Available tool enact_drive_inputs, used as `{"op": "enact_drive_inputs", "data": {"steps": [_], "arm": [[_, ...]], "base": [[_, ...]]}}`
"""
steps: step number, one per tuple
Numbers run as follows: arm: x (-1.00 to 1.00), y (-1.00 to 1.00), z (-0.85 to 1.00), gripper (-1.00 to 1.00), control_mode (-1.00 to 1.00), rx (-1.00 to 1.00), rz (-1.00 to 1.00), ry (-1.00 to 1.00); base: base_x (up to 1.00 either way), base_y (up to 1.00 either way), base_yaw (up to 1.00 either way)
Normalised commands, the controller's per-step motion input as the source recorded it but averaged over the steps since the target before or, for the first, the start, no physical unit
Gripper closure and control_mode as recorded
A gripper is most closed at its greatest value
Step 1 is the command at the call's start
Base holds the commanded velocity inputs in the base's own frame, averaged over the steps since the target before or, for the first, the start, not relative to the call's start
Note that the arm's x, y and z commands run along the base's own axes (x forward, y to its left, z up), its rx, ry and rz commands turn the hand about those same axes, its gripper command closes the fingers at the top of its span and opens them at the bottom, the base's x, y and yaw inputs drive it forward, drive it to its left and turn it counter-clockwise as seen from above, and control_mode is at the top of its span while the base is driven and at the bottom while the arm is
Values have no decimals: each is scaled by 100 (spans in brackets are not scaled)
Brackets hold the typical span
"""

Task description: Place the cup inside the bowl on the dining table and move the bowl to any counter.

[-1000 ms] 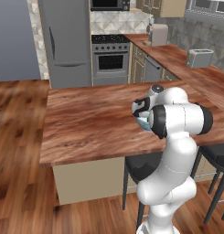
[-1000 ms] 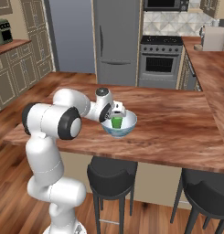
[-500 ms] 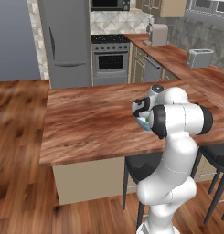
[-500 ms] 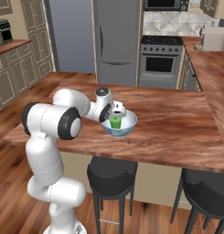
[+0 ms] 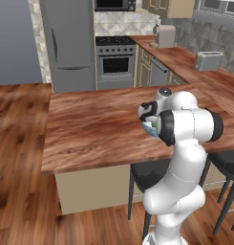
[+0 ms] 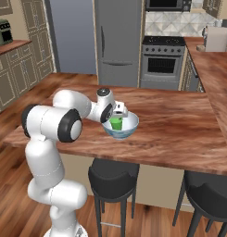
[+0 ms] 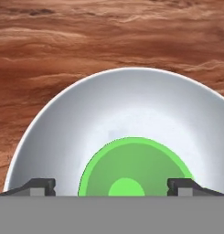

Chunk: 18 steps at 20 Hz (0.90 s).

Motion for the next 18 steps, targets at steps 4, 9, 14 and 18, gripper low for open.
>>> {"op": "enact_drive_inputs", "data": {"steps": [4,9,14,18], "arm": [[0,-3,59,-100,-100,0,2,0],[0,-4,56,-100,-100,0,2,0],[0,-35,39,-100,-100,0,0,0],[0,-47,21,-100,-100,2,0,0]], "base": [[0,0,0],[0,0,0],[0,0,0],[0,0,0]]}}
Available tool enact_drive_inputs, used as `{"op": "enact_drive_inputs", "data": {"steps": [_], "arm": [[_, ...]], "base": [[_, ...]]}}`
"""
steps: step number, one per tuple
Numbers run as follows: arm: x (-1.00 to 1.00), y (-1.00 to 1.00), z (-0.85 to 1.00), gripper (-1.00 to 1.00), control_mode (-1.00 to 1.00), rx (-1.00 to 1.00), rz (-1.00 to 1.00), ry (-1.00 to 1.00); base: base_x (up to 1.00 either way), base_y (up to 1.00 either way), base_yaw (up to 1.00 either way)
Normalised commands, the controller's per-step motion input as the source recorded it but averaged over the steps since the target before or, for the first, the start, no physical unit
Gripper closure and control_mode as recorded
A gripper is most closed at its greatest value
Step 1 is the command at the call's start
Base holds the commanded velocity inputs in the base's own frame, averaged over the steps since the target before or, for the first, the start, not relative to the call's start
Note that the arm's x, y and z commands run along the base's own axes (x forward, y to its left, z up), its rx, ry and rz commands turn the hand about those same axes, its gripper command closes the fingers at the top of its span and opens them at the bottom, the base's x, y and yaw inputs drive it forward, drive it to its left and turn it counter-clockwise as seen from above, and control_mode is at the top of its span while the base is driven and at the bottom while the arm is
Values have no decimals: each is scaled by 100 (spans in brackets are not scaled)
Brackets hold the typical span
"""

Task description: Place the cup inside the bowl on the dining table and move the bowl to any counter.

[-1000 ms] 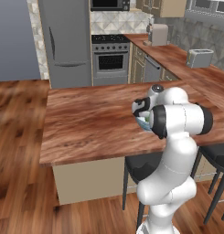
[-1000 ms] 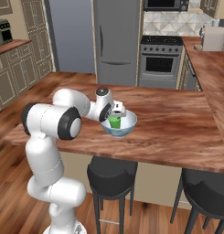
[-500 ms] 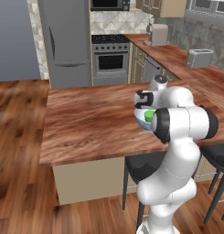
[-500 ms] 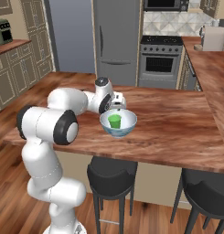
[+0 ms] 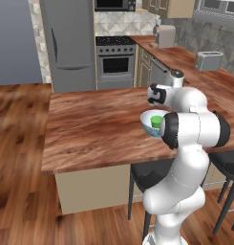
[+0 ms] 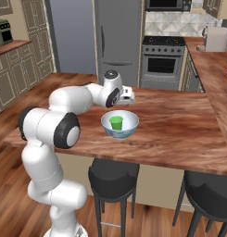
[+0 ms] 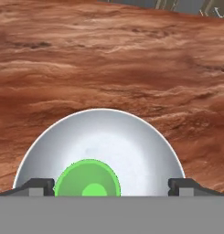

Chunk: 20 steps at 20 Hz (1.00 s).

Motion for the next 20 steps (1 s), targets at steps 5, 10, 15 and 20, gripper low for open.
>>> {"op": "enact_drive_inputs", "data": {"steps": [5,10,15,20], "arm": [[-9,-46,13,-100,-100,2,0,7],[-19,-37,4,-100,-100,3,-1,12],[-8,-18,0,-100,-100,7,-1,9],[0,-8,0,-100,-100,7,-1,4]], "base": [[0,0,0],[0,0,0],[0,0,0],[0,0,0]]}}
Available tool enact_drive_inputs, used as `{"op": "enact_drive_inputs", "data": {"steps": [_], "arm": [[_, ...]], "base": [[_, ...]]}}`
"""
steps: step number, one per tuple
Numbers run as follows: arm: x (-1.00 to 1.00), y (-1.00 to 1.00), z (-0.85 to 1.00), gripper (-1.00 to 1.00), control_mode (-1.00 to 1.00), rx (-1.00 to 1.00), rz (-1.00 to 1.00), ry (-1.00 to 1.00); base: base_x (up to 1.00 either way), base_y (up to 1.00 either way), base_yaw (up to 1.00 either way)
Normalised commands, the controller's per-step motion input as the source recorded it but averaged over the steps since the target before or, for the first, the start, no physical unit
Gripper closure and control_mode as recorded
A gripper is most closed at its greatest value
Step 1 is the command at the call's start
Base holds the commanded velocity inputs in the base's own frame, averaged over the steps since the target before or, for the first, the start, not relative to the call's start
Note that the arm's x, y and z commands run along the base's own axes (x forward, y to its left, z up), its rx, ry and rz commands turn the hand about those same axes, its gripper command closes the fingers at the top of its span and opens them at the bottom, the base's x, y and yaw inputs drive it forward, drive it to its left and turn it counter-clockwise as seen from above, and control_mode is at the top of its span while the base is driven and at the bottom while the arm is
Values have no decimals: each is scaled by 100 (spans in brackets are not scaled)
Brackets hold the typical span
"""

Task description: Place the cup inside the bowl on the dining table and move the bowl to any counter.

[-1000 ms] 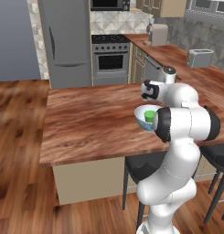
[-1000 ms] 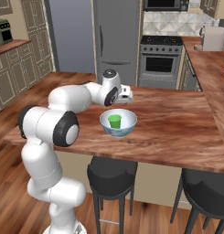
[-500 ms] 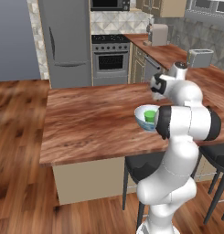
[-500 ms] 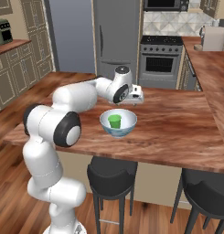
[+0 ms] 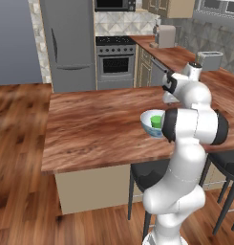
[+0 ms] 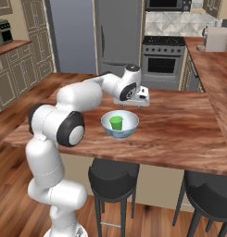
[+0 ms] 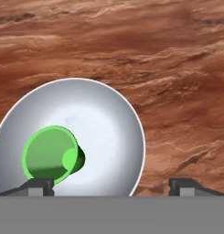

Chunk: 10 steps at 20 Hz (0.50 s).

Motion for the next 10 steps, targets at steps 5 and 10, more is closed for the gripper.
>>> {"op": "enact_drive_inputs", "data": {"steps": [5,10], "arm": [[0,-14,0,-100,-100,2,-8,9],[0,-18,0,-100,-100,0,-13,11]], "base": [[0,0,0],[0,0,0]]}}
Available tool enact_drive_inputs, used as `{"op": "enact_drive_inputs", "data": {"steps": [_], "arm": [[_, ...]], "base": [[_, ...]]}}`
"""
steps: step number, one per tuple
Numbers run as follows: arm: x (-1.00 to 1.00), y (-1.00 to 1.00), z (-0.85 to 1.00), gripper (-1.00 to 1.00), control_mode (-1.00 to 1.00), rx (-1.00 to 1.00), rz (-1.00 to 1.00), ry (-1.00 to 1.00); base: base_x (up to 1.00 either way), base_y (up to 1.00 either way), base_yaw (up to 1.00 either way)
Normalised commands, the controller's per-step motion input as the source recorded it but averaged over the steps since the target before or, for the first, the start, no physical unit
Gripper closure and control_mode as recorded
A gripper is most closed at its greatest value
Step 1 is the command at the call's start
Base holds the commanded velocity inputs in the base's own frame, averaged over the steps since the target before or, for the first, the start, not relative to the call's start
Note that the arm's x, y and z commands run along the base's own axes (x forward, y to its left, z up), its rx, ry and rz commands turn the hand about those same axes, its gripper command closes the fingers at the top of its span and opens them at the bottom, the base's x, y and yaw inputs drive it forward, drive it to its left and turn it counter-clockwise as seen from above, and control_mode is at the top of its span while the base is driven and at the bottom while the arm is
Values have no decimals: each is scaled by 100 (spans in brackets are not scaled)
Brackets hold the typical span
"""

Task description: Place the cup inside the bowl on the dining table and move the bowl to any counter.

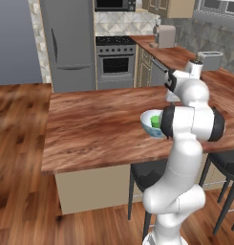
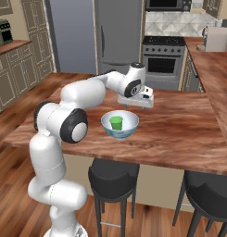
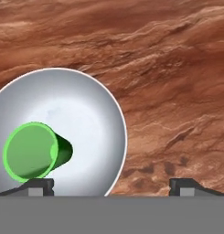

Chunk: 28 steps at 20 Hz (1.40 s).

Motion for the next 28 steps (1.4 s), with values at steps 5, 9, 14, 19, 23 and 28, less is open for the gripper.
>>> {"op": "enact_drive_inputs", "data": {"steps": [5,9,14,19,23,28], "arm": [[0,-9,-1,-100,-100,0,-15,6],[0,-4,-8,-100,-100,1,-17,0],[4,0,-6,-100,-100,0,-14,-2],[0,0,-15,-100,-100,8,-13,-6],[0,0,-13,-100,-100,12,-3,-6],[0,0,-3,-100,-100,5,0,-1]], "base": [[0,0,0],[0,0,0],[0,0,0],[0,0,0],[0,0,0],[0,0,0]]}}
